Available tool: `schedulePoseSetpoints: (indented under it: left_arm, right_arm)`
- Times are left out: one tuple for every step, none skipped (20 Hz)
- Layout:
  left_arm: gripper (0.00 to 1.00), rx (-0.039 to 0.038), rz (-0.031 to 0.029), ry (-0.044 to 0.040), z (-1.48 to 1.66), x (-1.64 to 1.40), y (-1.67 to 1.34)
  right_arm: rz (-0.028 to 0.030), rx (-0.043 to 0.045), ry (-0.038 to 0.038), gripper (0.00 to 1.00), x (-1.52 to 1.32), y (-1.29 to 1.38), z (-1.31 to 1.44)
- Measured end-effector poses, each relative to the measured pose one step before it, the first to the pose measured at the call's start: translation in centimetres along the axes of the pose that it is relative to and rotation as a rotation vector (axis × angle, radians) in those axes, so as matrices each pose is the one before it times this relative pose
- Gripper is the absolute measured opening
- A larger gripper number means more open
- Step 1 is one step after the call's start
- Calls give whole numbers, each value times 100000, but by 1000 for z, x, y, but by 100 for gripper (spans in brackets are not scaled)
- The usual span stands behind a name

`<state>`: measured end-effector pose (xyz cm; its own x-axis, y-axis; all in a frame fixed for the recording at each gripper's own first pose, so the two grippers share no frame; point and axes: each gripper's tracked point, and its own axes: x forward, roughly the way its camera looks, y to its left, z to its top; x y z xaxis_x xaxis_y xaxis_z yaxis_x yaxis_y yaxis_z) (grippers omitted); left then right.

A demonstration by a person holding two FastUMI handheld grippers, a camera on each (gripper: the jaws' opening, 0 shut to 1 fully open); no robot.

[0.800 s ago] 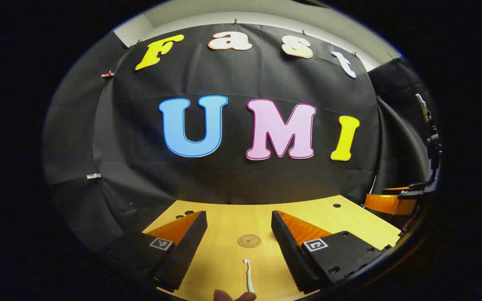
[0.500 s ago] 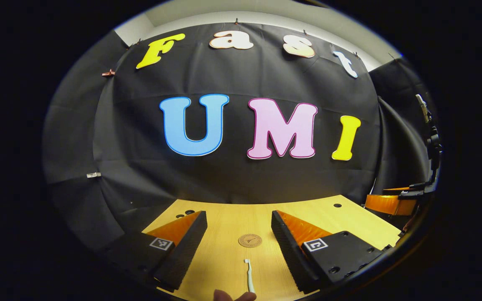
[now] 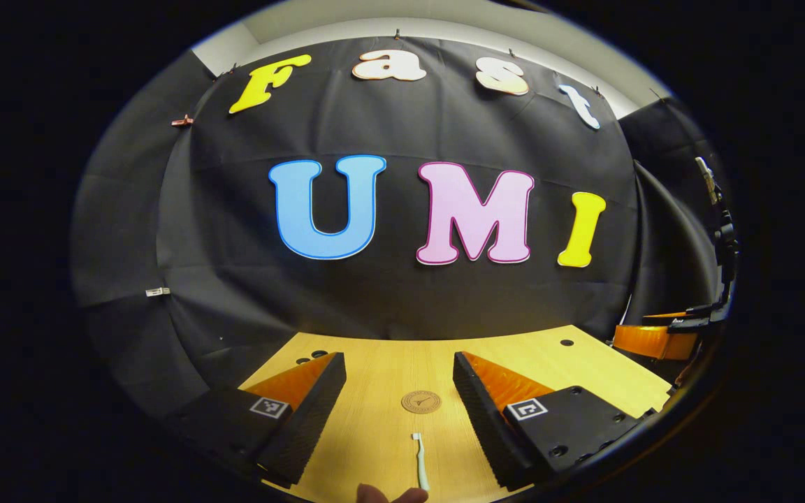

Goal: Put the toothbrush and toothpaste on the desktop into the cup, then pick up the cup and place it on the coaster on the desktop.

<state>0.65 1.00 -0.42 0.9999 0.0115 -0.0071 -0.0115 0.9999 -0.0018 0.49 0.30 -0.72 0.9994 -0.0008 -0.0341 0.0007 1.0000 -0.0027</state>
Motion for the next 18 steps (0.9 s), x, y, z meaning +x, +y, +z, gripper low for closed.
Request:
schedulePoseSetpoints:
  left_arm:
    - [98, -67, 58, 254, -222, 106, 40]
    - [97, -135, 92, 298, -52, -83, 72]
    - [97, -93, 201, 407, -251, -8, 70]
    - [98, -85, 79, 365, -125, -62, 61]
    - [97, -49, 426, 387, -346, -149, 182]
    - [98, -45, 398, 406, -179, -86, 185]
    - [97, 224, 961, 879, -341, -222, 353]
    - [98, 209, 727, 646, -443, -195, 286]
    - [98, 185, 793, 800, -377, -195, 268]
    - [97, 200, 965, 832, -465, -165, 358]
    - [98, 204, 1003, 923, -312, -163, 323]
    - [98, 178, 1061, 996, -485, -192, 290]
    - [98, 100, 1076, 998, -379, -154, 356]
    - [98, 17, 1063, 1093, -513, -159, 324]
    - [98, -84, 961, 1075, -330, -184, 273]
    - [98, 8, 823, 1087, -498, -159, 237]
    - [98, 165, 851, 942, -302, -128, 241]
    - [98, 166, 857, 888, -400, -116, 267]
  right_arm:
    - [859, 268, 1577, 95, 196, 255, -309]
    - [768, 251, 2242, 95, 219, 200, -545]
    - [1130, 561, 2999, 95, 454, 158, -506]
    - [732, 950, 3867, 95, 434, 168, -754]
    - [1142, 1379, 3634, 95, 608, 172, -727]
    - [562, 1327, 3409, 95, 735, -82, -760]
    - [1221, 1109, 5352, 96, 1052, 99, -1474]
    - [427, 400, 4703, 96, 925, -87, -1277]
    - [704, 475, 5176, 95, 1184, 43, -1562]
    - [475, 325, 4955, 95, 976, 114, -1479]
    - [360, 166, 5183, 95, 830, 144, -1453]
    - [339, 405, 4291, 96, 841, -57, -1254]
    - [-159, 635, 4570, 96, 1016, -387, -1265]
    - [213, 882, 3640, 96, 1360, -298, -1005]
    - [-102, 945, 3473, 96, 1565, -249, -1072]
    - [-186, 1077, 3785, 96, 1392, -138, -917]
    - [-329, 1492, 3412, 96, 1572, -232, -838]
    - [-529, 1740, 3633, 96, 1415, -492, -742]
